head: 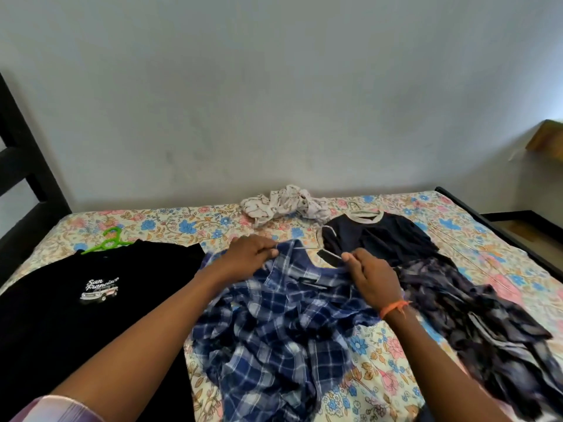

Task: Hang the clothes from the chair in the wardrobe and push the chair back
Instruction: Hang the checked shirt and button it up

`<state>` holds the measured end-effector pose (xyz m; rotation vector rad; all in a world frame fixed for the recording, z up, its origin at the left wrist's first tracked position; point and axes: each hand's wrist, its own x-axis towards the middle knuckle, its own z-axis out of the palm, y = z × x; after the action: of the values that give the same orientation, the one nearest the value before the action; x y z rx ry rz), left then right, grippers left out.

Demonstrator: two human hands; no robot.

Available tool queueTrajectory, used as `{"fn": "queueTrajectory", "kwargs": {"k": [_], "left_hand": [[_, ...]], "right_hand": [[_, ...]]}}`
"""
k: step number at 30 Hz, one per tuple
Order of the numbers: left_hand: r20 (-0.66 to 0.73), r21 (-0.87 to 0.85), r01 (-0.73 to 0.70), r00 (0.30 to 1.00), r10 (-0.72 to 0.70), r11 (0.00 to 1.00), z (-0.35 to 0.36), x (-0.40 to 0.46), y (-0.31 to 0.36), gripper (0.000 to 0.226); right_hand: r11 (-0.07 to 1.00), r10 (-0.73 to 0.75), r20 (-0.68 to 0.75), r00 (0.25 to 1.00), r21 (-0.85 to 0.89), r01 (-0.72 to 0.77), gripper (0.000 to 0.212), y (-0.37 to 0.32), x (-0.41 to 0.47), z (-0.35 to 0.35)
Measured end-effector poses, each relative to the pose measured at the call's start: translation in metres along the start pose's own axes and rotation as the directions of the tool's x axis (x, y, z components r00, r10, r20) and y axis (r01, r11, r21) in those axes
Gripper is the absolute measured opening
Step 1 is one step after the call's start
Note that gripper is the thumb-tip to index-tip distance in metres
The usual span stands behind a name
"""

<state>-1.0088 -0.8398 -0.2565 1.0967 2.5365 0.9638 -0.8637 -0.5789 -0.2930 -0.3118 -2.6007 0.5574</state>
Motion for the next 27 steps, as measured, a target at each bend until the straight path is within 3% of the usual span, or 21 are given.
{"fn": "queueTrajectory", "kwargs": {"k": [2, 5, 9, 13, 15, 17, 18, 20, 22, 25, 27], "left_hand": [[0.057, 0.107, 0.021, 0.998, -0.027, 0.994, 0.016, -0.001, -0.015, 0.037], [0.029, 0.231, 0.065, 0.997, -0.074, 0.971, 0.038, -0.011, -0.048, 0.042], [0.071, 0.084, 0.213, 0.973, -0.219, 0.973, 0.069, -0.031, -0.090, 0.043], [0.145, -0.039, 0.295, 0.947, -0.286, 0.955, 0.096, -0.035, -0.108, 0.026], [0.075, -0.091, 0.323, 0.945, -0.317, 0.942, 0.105, -0.033, -0.113, 0.013], [-0.113, -0.088, 0.368, 0.919, -0.376, 0.926, 0.110, -0.028, -0.122, 0.008], [-0.228, -0.071, 0.421, 0.876, -0.426, 0.904, 0.110, -0.024, -0.129, 0.012], [-0.397, -0.102, 0.582, 0.720, -0.569, 0.807, 0.106, -0.013, -0.148, 0.031], [-0.438, -0.169, 0.730, 0.546, -0.715, 0.662, 0.097, 0.000, -0.169, 0.058], [-0.295, -0.370, 0.809, 0.363, -0.884, 0.456, 0.095, 0.021, -0.201, 0.093], [-0.180, -0.572, 0.754, 0.270, -0.946, 0.324, 0.098, 0.031, -0.217, 0.095]], "right_hand": [[0.999, 0.008, 0.031, 0.999, 0.046, -0.009, 0.065, 0.009, -0.009, 0.010], [0.996, -0.029, 0.085, 0.996, 0.083, 0.022, 0.063, 0.030, -0.012, 0.017], [0.995, -0.009, 0.199, 0.980, 0.100, -0.011, 0.061, 0.057, -0.005, 0.024], [0.998, 0.061, 0.299, 0.952, -0.017, -0.059, 0.055, 0.083, 0.013, 0.043], [0.994, 0.098, 0.307, 0.947, -0.071, -0.080, 0.058, 0.101, 0.024, 0.054], [0.988, 0.140, 0.314, 0.939, -0.112, -0.110, 0.060, 0.123, 0.033, 0.066], [0.983, 0.159, 0.309, 0.937, -0.137, -0.122, 0.059, 0.133, 0.036, 0.072], [0.971, 0.198, 0.296, 0.935, -0.190, -0.145, 0.052, 0.151, 0.038, 0.088], [0.963, 0.208, 0.293, 0.933, -0.230, -0.142, 0.044, 0.163, 0.038, 0.105], [0.952, 0.226, 0.332, 0.916, -0.273, -0.137, 0.035, 0.172, 0.039, 0.131], [0.926, 0.248, 0.375, 0.893, -0.362, -0.105, 0.032, 0.177, 0.036, 0.147]]}}
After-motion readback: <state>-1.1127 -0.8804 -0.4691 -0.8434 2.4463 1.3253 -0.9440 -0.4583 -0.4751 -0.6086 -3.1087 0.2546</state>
